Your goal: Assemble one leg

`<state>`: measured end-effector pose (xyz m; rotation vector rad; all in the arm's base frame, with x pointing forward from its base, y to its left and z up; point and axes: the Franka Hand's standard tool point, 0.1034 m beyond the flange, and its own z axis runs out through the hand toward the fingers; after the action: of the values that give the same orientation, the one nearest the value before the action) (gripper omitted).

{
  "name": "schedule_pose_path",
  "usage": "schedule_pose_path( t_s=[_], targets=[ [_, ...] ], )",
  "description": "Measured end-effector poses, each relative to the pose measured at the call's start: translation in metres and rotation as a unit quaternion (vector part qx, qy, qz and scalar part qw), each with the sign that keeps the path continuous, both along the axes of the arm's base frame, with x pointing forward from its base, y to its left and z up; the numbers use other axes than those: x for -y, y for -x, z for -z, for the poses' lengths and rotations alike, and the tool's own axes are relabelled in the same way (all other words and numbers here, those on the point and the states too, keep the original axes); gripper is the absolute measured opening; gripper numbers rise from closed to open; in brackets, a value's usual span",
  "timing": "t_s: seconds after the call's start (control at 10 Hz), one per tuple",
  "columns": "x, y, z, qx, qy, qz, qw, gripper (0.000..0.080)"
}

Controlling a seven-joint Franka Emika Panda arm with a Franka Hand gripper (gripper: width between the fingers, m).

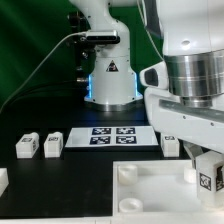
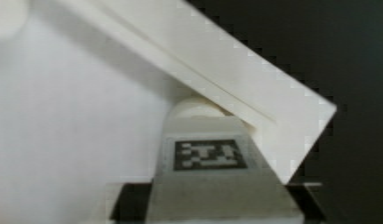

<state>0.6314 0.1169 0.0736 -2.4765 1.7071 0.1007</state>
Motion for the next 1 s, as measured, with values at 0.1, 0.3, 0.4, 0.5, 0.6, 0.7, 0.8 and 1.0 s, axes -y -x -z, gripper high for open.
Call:
schedule_pose_path(
  t_s=[0.1,0.3,0.4,0.5,0.6,0.7,0.8,1.0],
  targets=[
    [-0.0033,0.0004,-0.0001,-0.016,-0.005,0.11,0.994,0.0291],
    [-0.0057,-0.0005,0.0005,-0.034,-0.017,0.242,0.97,0.0291],
    [-0.0058,0.0001,0.001,-0.038,-0.016,0.271,0.962,0.0291],
    [-0.0058,0.0003,0.0012,-0.038,-0.016,0.269,0.962,0.0292],
    [-0.006,0.0003,0.0012,-0.036,-0.016,0.256,0.966,0.0292],
    [-0.0066,0.0011,0.0017,-0.031,-0.014,0.223,0.974,0.0483],
    [-0.0083,0.0043,0.0043,-0.022,-0.004,0.146,0.989,0.0483],
    [-0.0051,0.0042,0.0056,0.003,0.002,-0.026,1.0,0.0638]
  ],
)
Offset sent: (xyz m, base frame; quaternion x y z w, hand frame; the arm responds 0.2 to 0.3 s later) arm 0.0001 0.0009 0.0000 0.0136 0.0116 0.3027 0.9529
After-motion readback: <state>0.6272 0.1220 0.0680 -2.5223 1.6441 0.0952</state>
